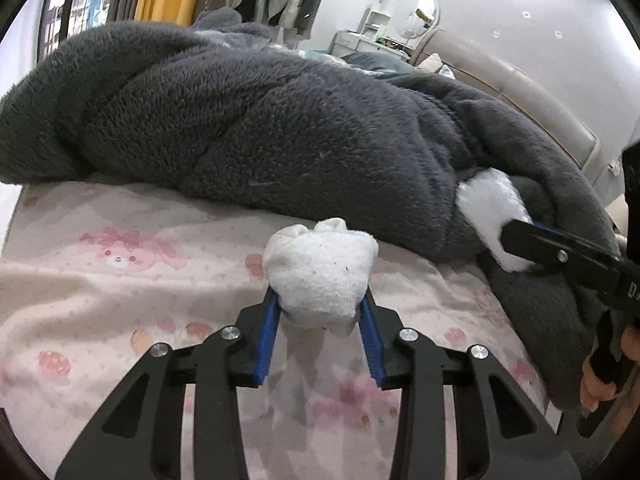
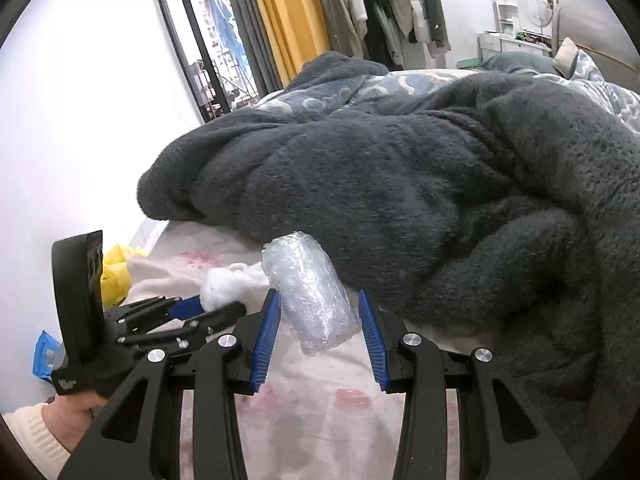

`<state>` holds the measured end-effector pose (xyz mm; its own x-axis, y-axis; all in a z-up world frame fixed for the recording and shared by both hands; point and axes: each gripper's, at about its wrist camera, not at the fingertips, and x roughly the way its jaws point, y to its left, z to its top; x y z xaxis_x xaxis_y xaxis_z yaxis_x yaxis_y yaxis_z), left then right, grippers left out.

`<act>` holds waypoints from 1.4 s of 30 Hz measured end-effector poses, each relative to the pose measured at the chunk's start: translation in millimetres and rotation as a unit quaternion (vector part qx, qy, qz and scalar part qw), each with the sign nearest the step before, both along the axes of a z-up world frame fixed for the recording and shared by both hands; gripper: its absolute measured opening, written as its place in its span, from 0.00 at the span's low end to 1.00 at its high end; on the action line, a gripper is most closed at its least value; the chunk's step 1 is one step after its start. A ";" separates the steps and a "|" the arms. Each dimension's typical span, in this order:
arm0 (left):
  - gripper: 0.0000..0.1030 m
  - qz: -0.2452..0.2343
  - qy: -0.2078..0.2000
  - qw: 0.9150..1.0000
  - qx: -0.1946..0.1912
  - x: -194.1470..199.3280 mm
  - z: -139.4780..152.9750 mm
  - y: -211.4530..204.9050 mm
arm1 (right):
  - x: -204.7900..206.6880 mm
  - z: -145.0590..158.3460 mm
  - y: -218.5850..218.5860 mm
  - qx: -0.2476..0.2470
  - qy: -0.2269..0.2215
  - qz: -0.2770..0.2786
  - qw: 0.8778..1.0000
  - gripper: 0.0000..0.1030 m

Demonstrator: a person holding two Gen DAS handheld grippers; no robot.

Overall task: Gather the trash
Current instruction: 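Carry the white tissue and bubble wrap roll over the teal bin with both tools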

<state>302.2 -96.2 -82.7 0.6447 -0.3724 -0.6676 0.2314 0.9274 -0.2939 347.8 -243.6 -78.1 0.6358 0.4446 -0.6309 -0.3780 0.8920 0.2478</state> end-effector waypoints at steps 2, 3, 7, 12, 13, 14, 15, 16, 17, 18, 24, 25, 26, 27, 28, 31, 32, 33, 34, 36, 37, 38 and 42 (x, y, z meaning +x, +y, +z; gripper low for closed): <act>0.39 -0.001 -0.006 1.000 0.005 -6.4 3.9 -2.4 | -4.6 0.5 7.9 0.000 0.000 0.005 1.000 0.40; 0.39 0.000 -0.009 1.000 0.008 -12.5 6.3 -0.3 | -5.6 1.0 11.3 -0.001 0.000 0.006 1.000 0.40; 0.39 0.008 -0.017 1.000 0.015 -28.0 13.8 6.4 | -16.4 5.5 26.8 0.001 -0.004 0.016 1.000 0.40; 0.39 0.025 -0.022 0.999 0.019 -49.3 22.4 25.1 | -34.3 9.7 43.9 0.005 -0.009 0.028 1.000 0.40; 0.39 0.030 -0.024 0.999 0.022 -55.2 24.2 30.1 | -36.0 9.7 46.6 0.006 -0.009 0.029 1.000 0.40; 0.39 0.033 -0.024 0.999 0.023 -58.8 25.3 33.3 | -39.0 10.2 49.9 0.007 -0.010 0.031 0.999 0.40; 0.39 0.036 -0.024 0.999 0.025 -62.6 26.0 37.0 | -41.6 10.8 53.7 0.008 -0.010 0.033 0.999 0.40; 0.39 0.040 -0.023 0.999 0.026 -66.4 27.2 40.6 | -44.6 11.8 58.0 0.010 -0.011 0.036 0.999 0.40; 0.39 0.044 -0.023 0.998 0.028 -70.5 28.4 44.3 | -46.3 12.6 61.0 0.011 -0.012 0.038 0.999 0.40; 0.39 0.046 -0.023 0.998 0.030 -74.3 29.1 48.4 | -48.9 13.9 64.8 0.013 -0.013 0.040 0.999 0.40; 0.39 0.074 -0.018 0.996 0.036 -99.7 31.7 77.6 | -63.1 19.8 99.4 0.025 -0.018 0.063 0.998 0.40; 0.39 0.077 -0.017 0.996 0.038 -103.1 32.0 80.5 | -65.6 19.8 105.4 0.024 -0.019 0.069 0.997 0.40; 0.39 0.080 -0.017 0.996 0.042 -107.2 32.3 84.2 | -68.4 19.5 112.4 0.024 -0.019 0.074 0.997 0.40; 0.39 0.084 -0.016 0.995 0.047 -112.4 32.8 89.0 | -71.0 18.8 119.4 0.025 -0.018 0.080 0.996 0.40; 0.39 0.087 -0.016 0.995 0.049 -115.9 33.0 92.9 | -73.4 18.4 124.5 0.025 -0.018 0.084 0.996 0.40; 0.39 0.099 -0.015 0.993 0.057 -130.7 33.0 108.1 | -79.1 15.8 143.6 0.028 -0.015 0.098 0.995 0.40; 0.39 0.104 -0.014 0.993 0.059 -134.9 32.7 113.5 | -80.9 14.6 149.1 0.030 -0.014 0.102 0.994 0.40; 0.39 0.108 -0.013 0.992 0.062 -139.1 32.2 119.1 | -83.1 14.4 154.2 0.032 -0.013 0.105 0.994 0.40; 0.39 0.113 -0.011 0.992 0.064 -142.3 32.0 123.2 | -84.6 13.6 160.2 0.034 -0.011 0.108 0.993 0.40; 0.39 0.124 -0.009 0.990 0.068 -150.3 30.8 135.1 | -89.2 14.2 175.5 0.038 -0.011 0.118 0.992 0.40; 0.39 0.128 -0.008 0.989 0.070 -153.8 30.6 139.5 | -92.4 15.2 183.9 0.039 -0.013 0.125 0.991 0.40; 0.39 0.133 -0.006 0.989 0.071 -157.5 29.9 145.6 | -94.5 15.4 189.2 0.039 -0.014 0.129 0.991 0.40; 0.39 0.150 0.000 0.986 0.076 -168.5 28.1 166.0 | -104.2 14.1 218.2 0.035 -0.014 0.153 0.988 0.40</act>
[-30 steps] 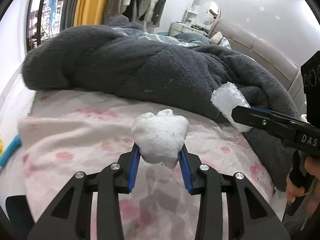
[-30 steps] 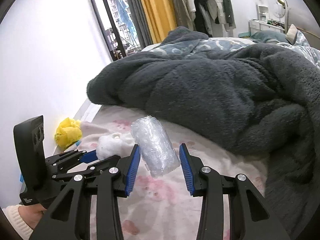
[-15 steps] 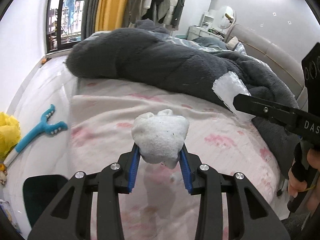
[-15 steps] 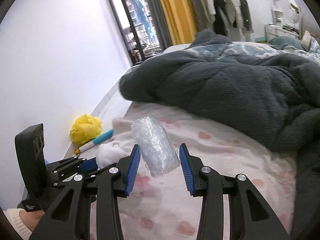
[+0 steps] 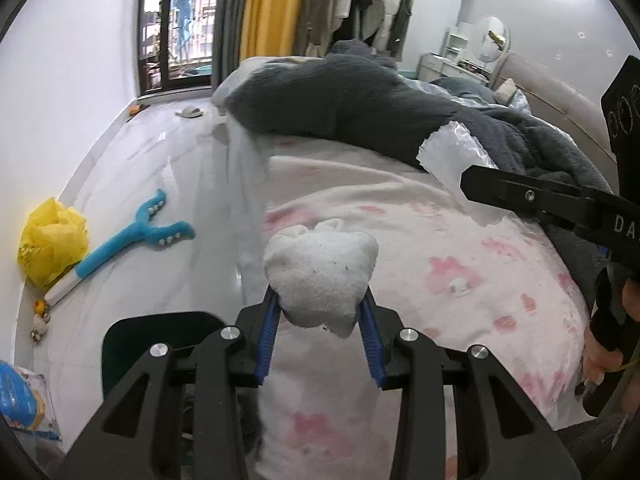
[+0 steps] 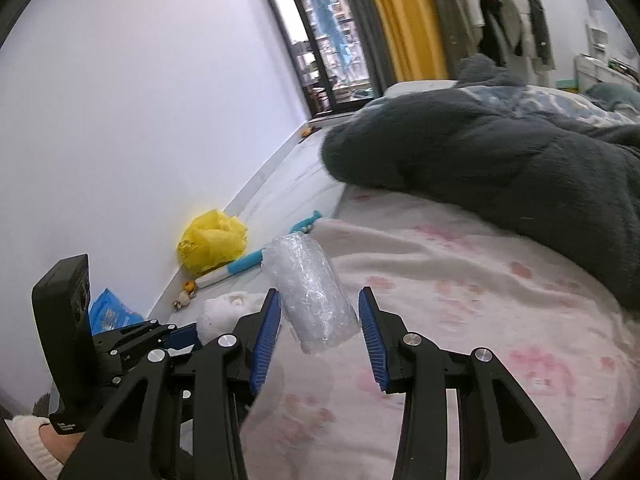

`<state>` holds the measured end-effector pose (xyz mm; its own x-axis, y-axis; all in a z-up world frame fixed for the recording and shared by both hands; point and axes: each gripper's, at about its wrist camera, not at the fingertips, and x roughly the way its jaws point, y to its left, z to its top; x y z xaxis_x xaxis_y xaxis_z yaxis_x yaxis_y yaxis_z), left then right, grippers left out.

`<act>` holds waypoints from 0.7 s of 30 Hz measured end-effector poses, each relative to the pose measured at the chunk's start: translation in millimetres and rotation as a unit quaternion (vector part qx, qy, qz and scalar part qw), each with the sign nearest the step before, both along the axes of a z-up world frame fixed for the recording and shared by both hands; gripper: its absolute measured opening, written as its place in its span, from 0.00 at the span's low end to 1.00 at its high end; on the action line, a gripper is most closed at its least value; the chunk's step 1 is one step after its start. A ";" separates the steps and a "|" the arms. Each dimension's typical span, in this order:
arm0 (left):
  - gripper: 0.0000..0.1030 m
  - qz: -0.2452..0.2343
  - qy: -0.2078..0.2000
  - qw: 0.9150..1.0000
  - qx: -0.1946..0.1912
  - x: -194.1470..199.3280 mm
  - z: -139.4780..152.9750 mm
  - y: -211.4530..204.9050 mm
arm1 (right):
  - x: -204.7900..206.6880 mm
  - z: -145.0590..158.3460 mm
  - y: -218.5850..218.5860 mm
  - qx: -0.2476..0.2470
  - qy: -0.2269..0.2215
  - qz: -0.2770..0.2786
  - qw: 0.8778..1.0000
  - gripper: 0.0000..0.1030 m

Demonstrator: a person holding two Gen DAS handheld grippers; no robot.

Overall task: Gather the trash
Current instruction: 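Carry the white tissue and bubble wrap roll over the teal bin with both tools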

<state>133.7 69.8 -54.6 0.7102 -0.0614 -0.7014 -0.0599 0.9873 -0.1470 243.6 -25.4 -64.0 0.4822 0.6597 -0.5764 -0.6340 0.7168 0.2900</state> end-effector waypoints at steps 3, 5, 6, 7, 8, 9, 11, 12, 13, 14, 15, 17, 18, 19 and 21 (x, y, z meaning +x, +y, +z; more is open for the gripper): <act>0.39 0.010 0.006 1.000 0.005 -6.3 -3.8 14.9 | -2.5 -1.6 19.1 -0.005 0.002 0.013 1.000 0.40; 0.40 0.016 0.010 1.000 0.005 -9.0 -8.2 23.3 | -2.6 -2.6 29.6 -0.007 0.003 0.019 1.000 0.40; 0.40 0.021 0.014 1.000 0.003 -9.7 -11.0 29.4 | -2.5 -3.0 35.0 -0.007 0.003 0.021 1.000 0.40; 0.40 0.025 0.017 1.000 -0.001 -9.9 -13.3 34.9 | -2.2 -3.3 39.7 -0.007 0.004 0.024 1.000 0.40; 0.40 0.029 0.020 0.999 -0.005 -10.1 -15.3 39.2 | -1.4 -3.5 45.1 -0.007 0.005 0.026 1.000 0.40; 0.40 0.033 0.023 0.999 -0.007 -10.9 -17.9 43.7 | -1.0 -3.6 50.4 -0.006 0.006 0.029 1.000 0.40; 0.40 0.043 0.031 0.999 -0.011 -13.7 -25.1 54.8 | -1.6 -4.1 59.7 -0.005 0.008 0.036 0.999 0.40; 0.40 0.049 0.036 0.998 -0.013 -15.0 -29.6 62.2 | -2.6 -4.3 65.5 -0.005 0.008 0.040 0.999 0.40; 0.40 0.054 0.041 0.998 -0.015 -16.3 -33.4 68.0 | -3.7 -4.3 71.2 -0.006 0.008 0.044 0.999 0.40; 0.40 0.058 0.045 0.997 -0.016 -17.6 -36.9 73.8 | -5.4 -4.3 79.8 -0.006 0.009 0.051 0.999 0.40; 0.40 0.064 0.051 0.996 -0.017 -19.7 -41.8 81.0 | -6.4 -4.1 84.7 -0.006 0.009 0.055 0.998 0.40; 0.40 0.075 0.062 0.995 -0.017 -23.7 -48.8 93.0 | -7.8 -4.9 97.7 -0.006 0.011 0.066 0.998 0.40; 0.40 0.079 0.066 0.995 -0.015 -25.2 -51.7 97.9 | -8.6 -5.4 104.0 -0.007 0.011 0.071 0.997 0.40; 0.40 0.083 0.074 0.994 -0.012 -26.7 -55.5 103.8 | -9.7 -5.4 109.3 -0.007 0.012 0.074 0.997 0.40; 0.40 0.089 0.087 0.992 -0.007 -30.2 -62.6 113.1 | -12.1 -8.0 122.0 -0.010 0.014 0.085 0.996 0.40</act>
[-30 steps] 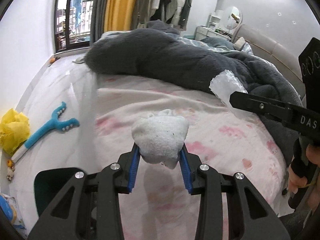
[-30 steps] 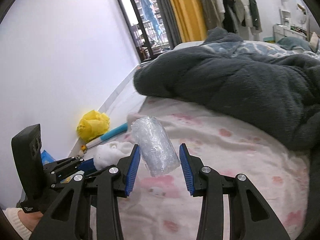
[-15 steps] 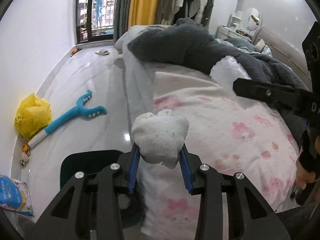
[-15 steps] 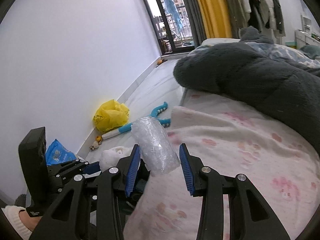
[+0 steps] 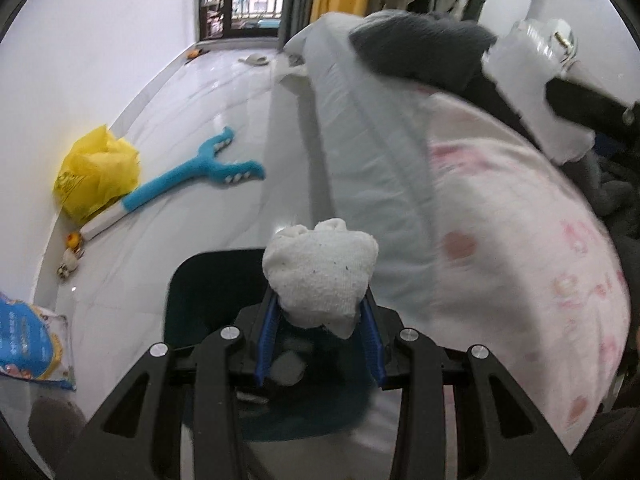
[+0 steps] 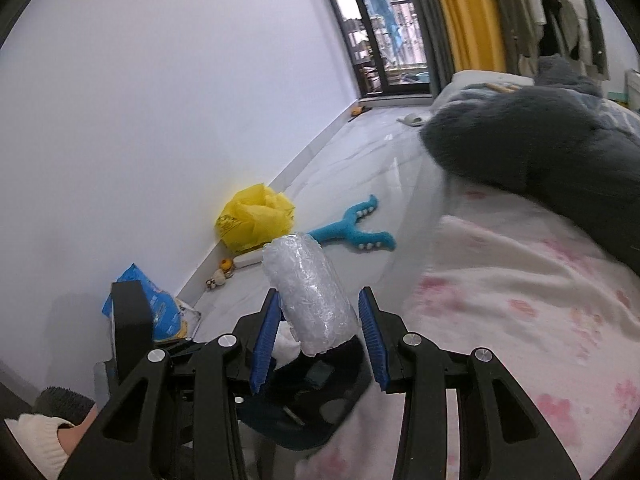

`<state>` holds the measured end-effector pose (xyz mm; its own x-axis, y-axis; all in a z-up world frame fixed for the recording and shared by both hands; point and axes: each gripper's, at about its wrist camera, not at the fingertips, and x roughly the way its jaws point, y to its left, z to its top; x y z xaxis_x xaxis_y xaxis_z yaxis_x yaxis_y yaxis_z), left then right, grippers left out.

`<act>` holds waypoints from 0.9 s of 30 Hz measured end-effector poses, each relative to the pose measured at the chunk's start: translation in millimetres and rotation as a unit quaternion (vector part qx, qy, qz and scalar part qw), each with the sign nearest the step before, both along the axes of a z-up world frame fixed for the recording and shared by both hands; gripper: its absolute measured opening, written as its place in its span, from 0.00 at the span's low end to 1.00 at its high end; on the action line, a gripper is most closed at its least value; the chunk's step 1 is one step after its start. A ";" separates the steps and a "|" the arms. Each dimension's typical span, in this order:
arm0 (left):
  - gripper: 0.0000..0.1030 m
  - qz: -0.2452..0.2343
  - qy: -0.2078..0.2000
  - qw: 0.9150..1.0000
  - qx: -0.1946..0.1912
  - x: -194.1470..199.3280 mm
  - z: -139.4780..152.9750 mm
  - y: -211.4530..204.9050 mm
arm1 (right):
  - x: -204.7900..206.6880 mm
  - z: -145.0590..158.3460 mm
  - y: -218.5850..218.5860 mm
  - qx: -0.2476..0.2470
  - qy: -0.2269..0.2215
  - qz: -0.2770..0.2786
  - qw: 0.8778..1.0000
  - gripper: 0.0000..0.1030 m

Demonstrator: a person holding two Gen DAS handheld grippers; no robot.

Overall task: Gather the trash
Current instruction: 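Carry the white tissue and bubble wrap roll over the teal bin with both tools, then open both grippers to drop the tissue and bubble wrap into the bin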

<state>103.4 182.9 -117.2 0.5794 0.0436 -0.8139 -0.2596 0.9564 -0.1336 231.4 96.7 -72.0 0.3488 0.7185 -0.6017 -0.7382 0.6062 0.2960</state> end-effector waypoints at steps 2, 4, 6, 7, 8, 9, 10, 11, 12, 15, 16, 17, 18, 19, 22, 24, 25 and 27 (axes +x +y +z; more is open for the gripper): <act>0.40 0.008 0.013 1.000 -0.004 -4.8 -7.9 11.9 | -2.5 -2.2 13.1 -0.004 0.001 0.009 1.000 0.40; 0.40 0.013 0.025 1.000 -0.008 -7.8 -15.4 21.7 | -5.5 -5.4 26.7 -0.009 0.002 0.018 1.000 0.40; 0.40 0.013 0.043 0.999 -0.017 -9.8 -24.2 30.4 | -7.4 -8.9 33.9 -0.013 0.004 0.023 1.000 0.40; 0.40 0.014 0.053 0.998 -0.024 -11.1 -28.9 34.9 | -7.9 -11.4 39.0 -0.016 0.005 0.026 1.000 0.40; 0.40 0.016 0.061 0.998 -0.028 -13.1 -33.4 38.9 | -8.6 -13.9 44.3 -0.019 0.006 0.029 0.999 0.40; 0.40 0.017 0.070 0.997 -0.030 -15.1 -38.1 42.3 | -9.2 -16.2 49.7 -0.021 0.008 0.033 0.999 0.40; 0.40 0.018 0.078 0.996 -0.032 -16.5 -42.2 44.7 | -9.7 -17.3 53.6 -0.023 0.009 0.035 0.999 0.40; 0.40 0.018 0.084 0.996 -0.033 -19.0 -44.1 45.0 | -10.9 -20.2 60.1 -0.027 0.011 0.041 0.999 0.40; 0.40 0.019 0.091 0.995 -0.037 -21.4 -48.2 48.5 | -12.3 -21.9 64.6 -0.029 0.011 0.044 0.999 0.40; 0.42 0.018 0.107 0.993 -0.048 -26.6 -56.4 55.4 | -14.3 -28.1 77.5 -0.037 0.013 0.052 0.998 0.40; 0.44 0.019 0.113 0.992 -0.052 -28.0 -58.7 58.3 | -15.1 -31.0 82.6 -0.040 0.014 0.054 0.998 0.40; 0.47 0.020 0.118 0.991 -0.057 -29.9 -61.0 61.1 | -15.5 -33.3 86.3 -0.042 0.016 0.056 0.997 0.40; 0.49 0.022 0.121 0.990 -0.062 -32.2 -62.7 64.3 | -15.8 -35.4 89.3 -0.044 0.017 0.057 0.997 0.40; 0.51 0.024 0.123 0.990 -0.065 -33.1 -64.1 67.2 | -16.9 -37.2 93.7 -0.047 0.019 0.059 0.997 0.40; 0.59 0.028 0.124 0.989 -0.071 -36.7 -63.5 74.6 | -17.8 -45.9 104.3 -0.057 0.023 0.064 0.996 0.40; 0.61 0.027 0.116 0.990 -0.076 -40.1 -61.3 79.1 | -19.0 -52.9 110.6 -0.065 0.027 0.068 0.995 0.40; 0.61 0.027 0.114 0.990 -0.077 -40.3 -60.0 80.2 | -19.4 -56.8 115.9 -0.069 0.028 0.070 0.995 0.40; 0.62 0.027 0.104 0.991 -0.075 -43.2 -55.5 83.1 | -18.6 -63.9 122.3 -0.079 0.032 0.072 0.994 0.40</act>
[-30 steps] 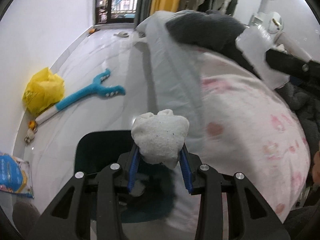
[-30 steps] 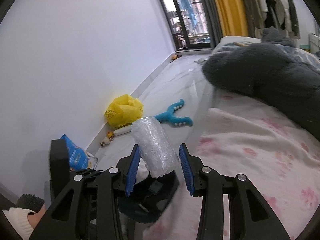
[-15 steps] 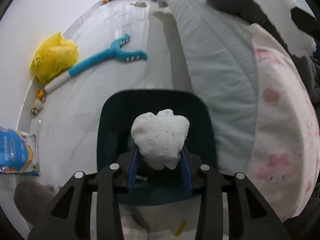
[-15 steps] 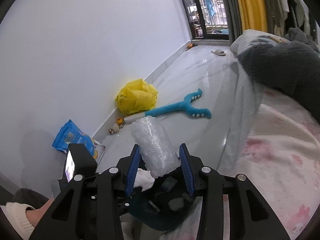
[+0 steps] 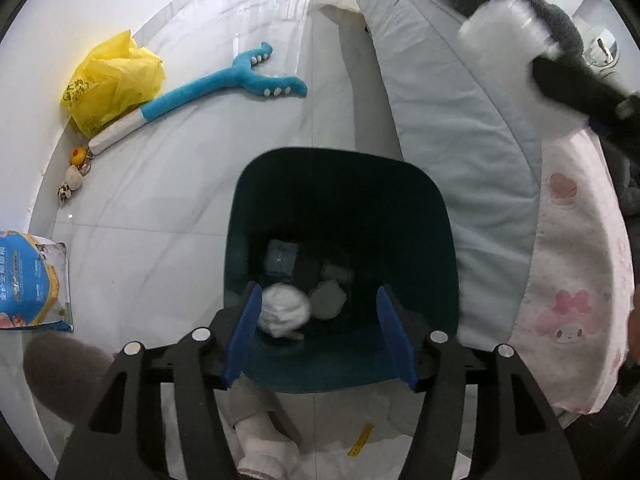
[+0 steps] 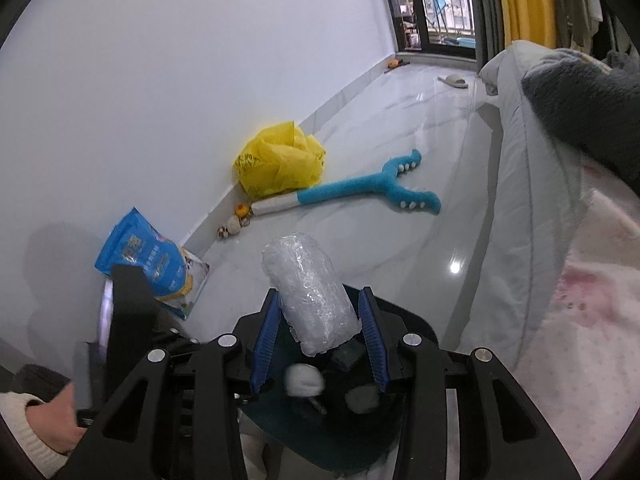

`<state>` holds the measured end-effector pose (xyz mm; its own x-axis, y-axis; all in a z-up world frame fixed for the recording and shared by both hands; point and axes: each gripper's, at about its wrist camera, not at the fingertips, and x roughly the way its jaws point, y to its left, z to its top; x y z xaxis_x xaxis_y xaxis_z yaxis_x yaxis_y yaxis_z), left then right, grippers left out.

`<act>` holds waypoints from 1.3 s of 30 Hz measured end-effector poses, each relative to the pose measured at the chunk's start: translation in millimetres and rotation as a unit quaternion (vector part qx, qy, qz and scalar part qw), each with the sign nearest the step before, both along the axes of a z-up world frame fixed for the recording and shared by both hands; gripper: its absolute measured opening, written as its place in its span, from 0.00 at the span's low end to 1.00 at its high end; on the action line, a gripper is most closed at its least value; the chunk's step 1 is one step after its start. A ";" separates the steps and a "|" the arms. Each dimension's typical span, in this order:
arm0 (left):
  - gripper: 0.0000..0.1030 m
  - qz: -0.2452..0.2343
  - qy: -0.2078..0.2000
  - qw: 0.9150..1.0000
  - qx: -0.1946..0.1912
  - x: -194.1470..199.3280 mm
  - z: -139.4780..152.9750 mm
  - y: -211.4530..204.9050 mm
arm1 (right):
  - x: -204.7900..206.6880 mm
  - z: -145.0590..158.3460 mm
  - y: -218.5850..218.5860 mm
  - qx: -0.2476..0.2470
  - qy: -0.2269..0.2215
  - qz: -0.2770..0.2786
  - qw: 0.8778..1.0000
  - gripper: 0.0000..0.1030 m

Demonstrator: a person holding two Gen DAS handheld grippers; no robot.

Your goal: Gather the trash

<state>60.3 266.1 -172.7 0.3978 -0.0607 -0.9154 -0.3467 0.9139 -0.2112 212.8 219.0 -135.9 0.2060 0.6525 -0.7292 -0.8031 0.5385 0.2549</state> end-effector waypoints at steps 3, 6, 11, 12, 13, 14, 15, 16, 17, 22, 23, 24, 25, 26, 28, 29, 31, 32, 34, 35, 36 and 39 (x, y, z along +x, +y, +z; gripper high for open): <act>0.63 0.002 -0.013 1.000 0.004 -2.8 8.5 3.3 | 0.1 -12.8 8.5 -0.017 0.008 0.002 1.000 0.40; 0.65 0.007 -0.030 1.000 0.006 -5.4 15.8 9.4 | 1.2 -26.8 15.8 -0.033 0.018 0.003 0.999 0.40; 0.68 0.015 -0.060 0.998 0.008 -10.3 29.8 17.8 | 3.0 -50.7 24.3 -0.060 0.041 0.002 0.997 0.40; 0.68 0.016 -0.067 0.998 0.009 -11.6 33.2 18.6 | 3.3 -56.0 26.6 -0.066 0.045 0.001 0.997 0.40; 0.68 0.018 -0.076 0.997 0.011 -13.1 37.6 19.7 | 4.1 -60.8 28.4 -0.072 0.048 -0.001 0.996 0.40; 0.68 0.020 -0.082 0.996 0.012 -14.4 41.5 21.3 | 4.3 -67.9 30.9 -0.080 0.053 -0.002 0.995 0.40; 0.68 0.022 -0.090 0.996 0.012 -15.4 45.3 22.1 | 3.2 -71.6 32.1 -0.084 0.056 -0.003 0.995 0.40; 0.68 0.027 -0.099 0.995 0.010 -16.9 50.3 23.7 | 2.8 -77.7 34.7 -0.092 0.060 -0.002 0.994 0.40; 0.68 0.030 -0.105 0.994 0.007 -17.4 54.1 25.0 | 2.6 -81.2 37.1 -0.097 0.061 -0.002 0.993 0.40; 0.68 0.032 -0.133 0.991 0.011 -19.3 72.9 25.8 | 1.8 -101.9 45.2 -0.125 0.072 -0.001 0.990 0.40; 0.68 0.032 -0.136 0.990 0.013 -19.8 75.6 24.7 | 0.9 -106.3 46.4 -0.133 0.072 0.000 0.989 0.40; 0.68 0.033 -0.141 0.989 0.013 -20.8 79.0 24.6 | 0.8 -108.6 47.2 -0.137 0.073 0.001 0.988 0.40; 0.68 0.033 -0.144 0.989 0.013 -21.5 81.5 23.9 | -0.5 -112.1 48.1 -0.143 0.075 0.004 0.987 0.40; 0.68 0.034 -0.148 0.988 0.014 -21.8 83.7 23.9 | -1.1 -114.2 49.0 -0.148 0.077 0.006 0.986 0.40; 0.66 0.034 -0.159 0.986 0.020 -22.9 92.1 22.5 | -4.6 -120.2 50.8 -0.161 0.080 0.012 0.984 0.40; 0.66 0.034 -0.165 0.985 0.026 -23.3 96.9 21.2 | -4.9 -122.1 50.3 -0.166 0.081 0.015 0.983 0.40; 0.66 0.033 -0.176 0.983 0.034 -24.5 105.0 19.3 | -8.9 -124.5 49.3 -0.181 0.069 0.016 0.981 0.46; 0.66 0.031 -0.181 0.982 0.036 -24.9 109.4 17.7 | -9.7 -124.2 48.6 -0.181 0.068 0.016 0.981 0.48; 0.66 0.028 -0.192 0.980 0.042 -25.9 118.7 13.6 | -10.1 -121.8 46.8 -0.175 0.070 0.013 0.982 0.52; 0.66 0.026 -0.196 0.979 0.046 -26.4 122.4 11.6 | -11.1 -119.7 45.8 -0.173 0.068 0.012 0.982 0.52; 0.66 0.023 -0.199 0.978 0.053 -26.7 126.2 9.2 | -12.0 -117.1 44.8 -0.171 0.066 0.011 0.983 0.52; 0.66 0.015 -0.205 0.976 0.068 -28.7 133.5 3.5 | -14.3 -106.7 37.7 -0.159 0.060 0.007 0.985 0.52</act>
